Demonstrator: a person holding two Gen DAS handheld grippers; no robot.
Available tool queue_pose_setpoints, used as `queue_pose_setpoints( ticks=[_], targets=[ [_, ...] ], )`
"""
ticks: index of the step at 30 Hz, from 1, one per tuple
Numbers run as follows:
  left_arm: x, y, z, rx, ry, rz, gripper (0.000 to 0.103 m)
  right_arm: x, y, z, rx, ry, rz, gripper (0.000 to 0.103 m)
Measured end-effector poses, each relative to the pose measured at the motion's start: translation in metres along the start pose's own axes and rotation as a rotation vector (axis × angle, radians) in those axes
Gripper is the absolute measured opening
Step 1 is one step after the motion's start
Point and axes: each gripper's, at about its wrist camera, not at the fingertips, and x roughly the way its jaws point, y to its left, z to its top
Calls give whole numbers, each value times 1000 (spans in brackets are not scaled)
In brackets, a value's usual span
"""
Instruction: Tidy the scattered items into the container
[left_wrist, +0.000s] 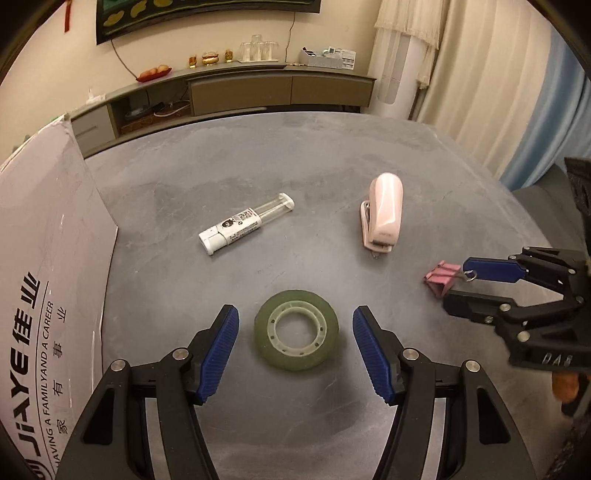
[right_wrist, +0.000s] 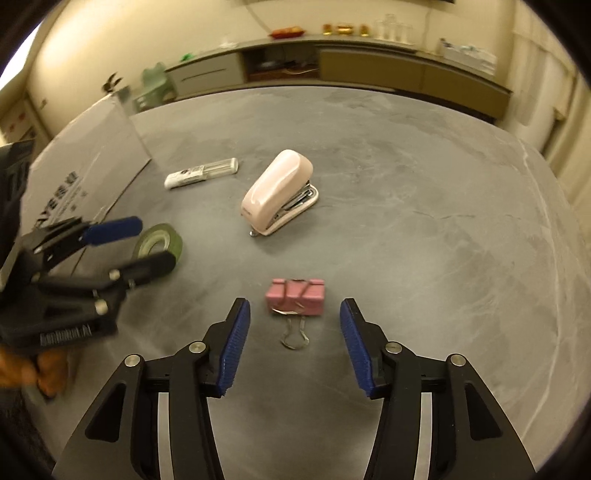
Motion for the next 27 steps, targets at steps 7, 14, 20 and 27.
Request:
queue_pose_setpoints(
  ticks=[7, 14, 20, 27],
  targets=[
    [10, -7, -3, 42, 3, 14, 61, 3, -3, -1, 8, -50, -64, 52],
    [11, -3, -2, 30, 12, -3, 49, 0, -14, 2, 57, -33, -18, 33],
    [-3, -6, -1, 5, -4, -19, 49, -13, -13, 6, 71, -51, -4, 33],
    [-24, -5, 5, -14, -39, -39, 49, -31, -3, 8, 77, -65, 6, 33]
  ],
)
